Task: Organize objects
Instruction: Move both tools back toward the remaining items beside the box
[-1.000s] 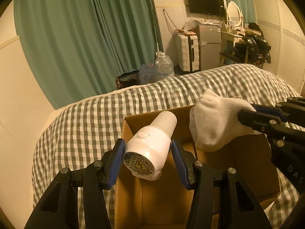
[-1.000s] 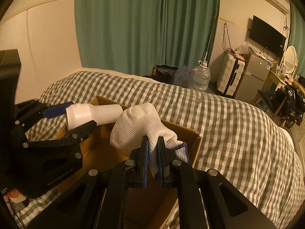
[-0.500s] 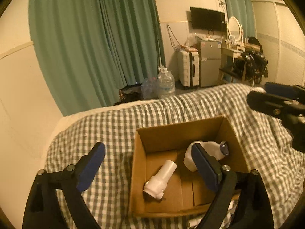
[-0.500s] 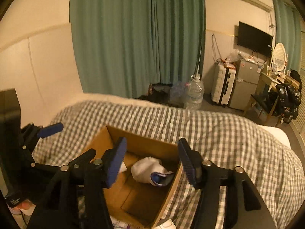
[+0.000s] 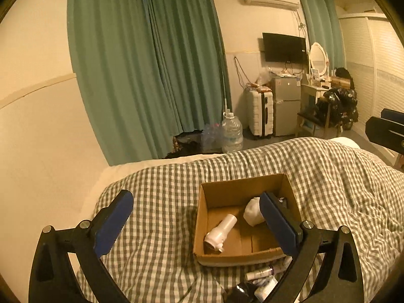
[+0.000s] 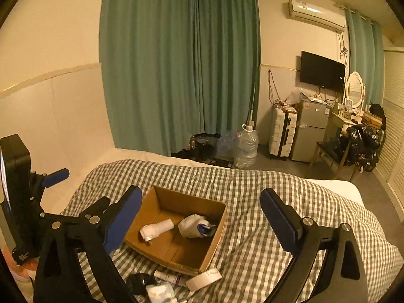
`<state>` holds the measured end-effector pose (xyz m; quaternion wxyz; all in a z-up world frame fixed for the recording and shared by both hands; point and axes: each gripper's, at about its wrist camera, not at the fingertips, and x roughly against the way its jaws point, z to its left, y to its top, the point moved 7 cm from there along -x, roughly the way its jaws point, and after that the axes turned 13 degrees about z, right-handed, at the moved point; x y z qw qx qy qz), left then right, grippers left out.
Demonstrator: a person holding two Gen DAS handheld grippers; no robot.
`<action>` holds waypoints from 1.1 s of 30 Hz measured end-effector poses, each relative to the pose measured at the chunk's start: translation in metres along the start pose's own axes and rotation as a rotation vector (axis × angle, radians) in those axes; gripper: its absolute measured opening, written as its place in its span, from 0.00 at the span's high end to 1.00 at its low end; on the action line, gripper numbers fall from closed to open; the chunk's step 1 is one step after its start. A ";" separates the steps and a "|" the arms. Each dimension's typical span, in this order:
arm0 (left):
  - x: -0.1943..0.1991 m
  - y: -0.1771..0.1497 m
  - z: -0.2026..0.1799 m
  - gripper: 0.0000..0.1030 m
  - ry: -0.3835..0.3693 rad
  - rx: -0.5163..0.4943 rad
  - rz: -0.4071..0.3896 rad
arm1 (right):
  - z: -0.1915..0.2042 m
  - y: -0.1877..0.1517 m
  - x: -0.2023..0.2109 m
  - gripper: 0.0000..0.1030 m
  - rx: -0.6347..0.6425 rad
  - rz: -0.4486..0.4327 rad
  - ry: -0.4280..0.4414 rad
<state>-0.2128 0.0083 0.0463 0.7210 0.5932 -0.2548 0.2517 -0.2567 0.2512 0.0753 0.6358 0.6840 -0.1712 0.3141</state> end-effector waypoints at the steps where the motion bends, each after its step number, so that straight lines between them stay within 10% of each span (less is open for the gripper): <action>1: 0.005 -0.002 0.001 0.00 -0.003 0.006 0.001 | 0.001 -0.001 0.006 0.08 0.003 -0.005 0.000; 12: 0.015 -0.052 0.003 0.00 -0.015 0.034 0.056 | 0.026 -0.048 0.030 0.08 0.070 0.033 0.018; 33: -0.099 -0.187 -0.026 0.00 -0.037 0.000 0.370 | 0.042 -0.206 -0.115 0.08 0.162 0.468 0.077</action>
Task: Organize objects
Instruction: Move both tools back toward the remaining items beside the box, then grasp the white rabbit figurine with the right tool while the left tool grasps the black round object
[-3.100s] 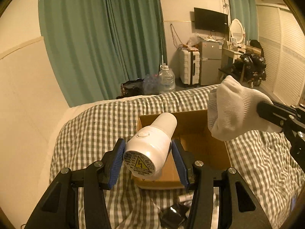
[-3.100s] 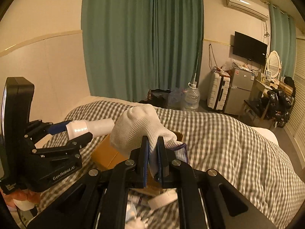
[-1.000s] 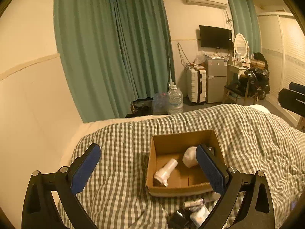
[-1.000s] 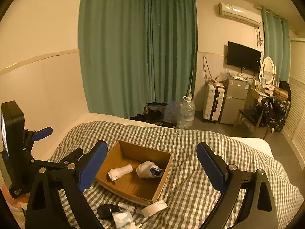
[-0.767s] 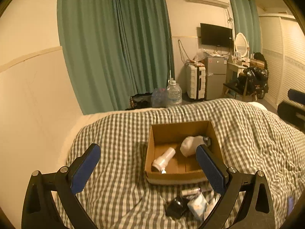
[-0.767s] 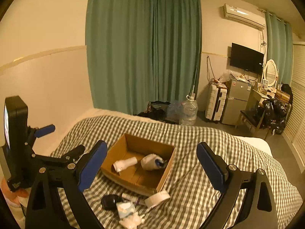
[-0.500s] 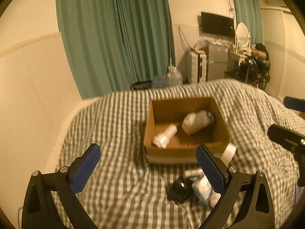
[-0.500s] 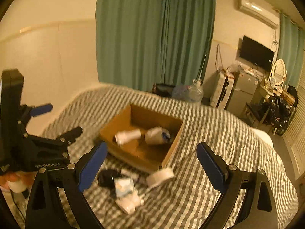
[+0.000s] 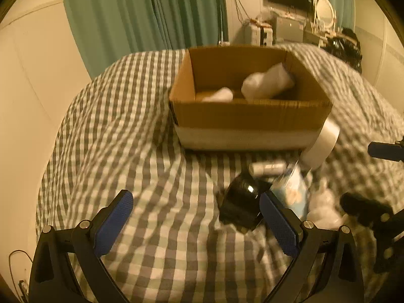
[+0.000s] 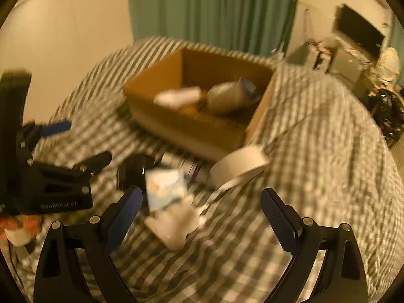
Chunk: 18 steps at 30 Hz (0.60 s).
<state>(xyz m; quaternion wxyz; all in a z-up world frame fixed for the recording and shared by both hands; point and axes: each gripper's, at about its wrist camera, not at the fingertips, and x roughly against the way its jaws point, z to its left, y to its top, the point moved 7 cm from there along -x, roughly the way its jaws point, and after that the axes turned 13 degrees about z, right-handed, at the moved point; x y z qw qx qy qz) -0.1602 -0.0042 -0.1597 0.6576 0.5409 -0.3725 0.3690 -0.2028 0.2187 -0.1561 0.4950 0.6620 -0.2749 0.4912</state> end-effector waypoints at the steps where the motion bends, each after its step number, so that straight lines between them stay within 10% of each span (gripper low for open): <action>1: -0.004 -0.004 -0.002 0.00 0.001 -0.010 0.006 | 0.003 -0.003 -0.011 0.08 0.011 0.029 0.003; 7: -0.015 -0.010 -0.006 0.00 -0.038 -0.032 0.044 | 0.026 -0.022 -0.054 0.17 0.106 0.151 0.029; 9: -0.019 -0.010 -0.006 0.00 -0.049 -0.029 0.068 | 0.030 -0.025 -0.061 0.36 0.125 0.179 0.033; 18: -0.036 -0.011 -0.018 0.00 -0.056 -0.052 0.128 | 0.013 -0.021 -0.036 0.37 0.079 0.096 0.006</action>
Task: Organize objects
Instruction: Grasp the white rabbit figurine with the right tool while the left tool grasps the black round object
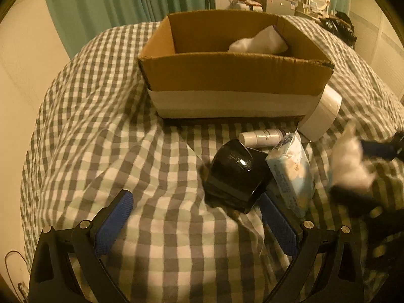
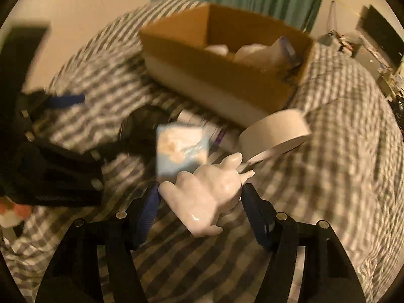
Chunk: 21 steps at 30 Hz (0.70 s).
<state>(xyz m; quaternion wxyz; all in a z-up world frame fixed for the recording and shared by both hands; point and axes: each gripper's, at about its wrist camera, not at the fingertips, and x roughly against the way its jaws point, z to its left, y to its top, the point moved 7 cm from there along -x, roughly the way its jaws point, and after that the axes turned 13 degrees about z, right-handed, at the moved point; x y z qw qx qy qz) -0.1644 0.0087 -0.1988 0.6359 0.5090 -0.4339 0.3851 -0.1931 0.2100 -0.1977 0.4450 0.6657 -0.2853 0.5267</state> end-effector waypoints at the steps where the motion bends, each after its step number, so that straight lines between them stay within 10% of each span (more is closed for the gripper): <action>1: -0.003 0.002 -0.002 0.00 0.005 -0.007 0.006 | -0.002 0.002 0.005 0.37 -0.006 -0.012 -0.005; 6: -0.017 0.010 -0.016 0.03 0.005 -0.029 0.038 | -0.021 0.003 0.019 0.37 -0.053 -0.060 -0.018; 12: -0.027 0.012 -0.039 0.48 0.011 -0.114 0.049 | -0.032 -0.006 0.008 0.37 -0.111 -0.041 0.044; 21: -0.013 0.004 -0.038 0.68 0.043 -0.110 0.012 | -0.031 -0.007 0.007 0.37 -0.126 -0.046 0.048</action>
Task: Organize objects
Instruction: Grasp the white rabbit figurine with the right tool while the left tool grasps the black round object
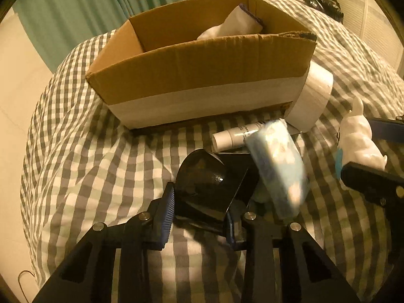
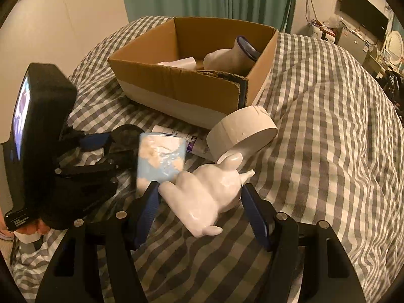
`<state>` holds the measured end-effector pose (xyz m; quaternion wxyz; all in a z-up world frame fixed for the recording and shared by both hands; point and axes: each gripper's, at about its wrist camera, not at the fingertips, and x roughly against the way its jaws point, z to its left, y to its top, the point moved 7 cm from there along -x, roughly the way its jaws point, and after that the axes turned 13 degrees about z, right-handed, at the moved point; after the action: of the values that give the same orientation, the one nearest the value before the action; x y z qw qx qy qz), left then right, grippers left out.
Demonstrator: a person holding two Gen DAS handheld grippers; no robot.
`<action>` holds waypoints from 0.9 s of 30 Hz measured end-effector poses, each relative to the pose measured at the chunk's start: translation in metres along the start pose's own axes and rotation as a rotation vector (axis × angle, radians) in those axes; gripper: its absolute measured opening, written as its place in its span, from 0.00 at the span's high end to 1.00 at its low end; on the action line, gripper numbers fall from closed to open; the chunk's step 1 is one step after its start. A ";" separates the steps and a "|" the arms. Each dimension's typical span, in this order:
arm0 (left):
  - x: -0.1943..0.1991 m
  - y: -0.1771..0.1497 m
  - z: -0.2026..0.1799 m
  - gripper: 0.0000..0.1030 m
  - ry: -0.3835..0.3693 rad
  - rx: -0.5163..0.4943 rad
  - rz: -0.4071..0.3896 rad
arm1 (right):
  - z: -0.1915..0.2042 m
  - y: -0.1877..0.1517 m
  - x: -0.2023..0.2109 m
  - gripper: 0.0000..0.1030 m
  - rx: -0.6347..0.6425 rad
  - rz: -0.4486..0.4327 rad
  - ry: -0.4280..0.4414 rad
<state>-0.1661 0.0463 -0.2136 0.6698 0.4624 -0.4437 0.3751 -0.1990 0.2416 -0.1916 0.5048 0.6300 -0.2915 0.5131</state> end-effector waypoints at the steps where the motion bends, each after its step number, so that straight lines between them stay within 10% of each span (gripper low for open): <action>1: 0.004 -0.002 0.001 0.68 -0.001 0.006 -0.007 | -0.001 -0.001 0.002 0.37 -0.005 -0.004 -0.001; 6: 0.022 -0.010 0.007 0.89 -0.008 0.025 -0.031 | 0.000 -0.006 0.012 0.37 -0.021 -0.026 -0.014; 27: 0.121 -0.022 0.024 0.93 -0.074 0.044 -0.204 | 0.031 -0.019 0.099 0.37 0.021 -0.182 -0.078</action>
<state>-0.1123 0.0283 -0.1020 0.6776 0.5332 -0.4102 0.2972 -0.1415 0.2334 -0.1034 0.5310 0.6785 -0.2473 0.4433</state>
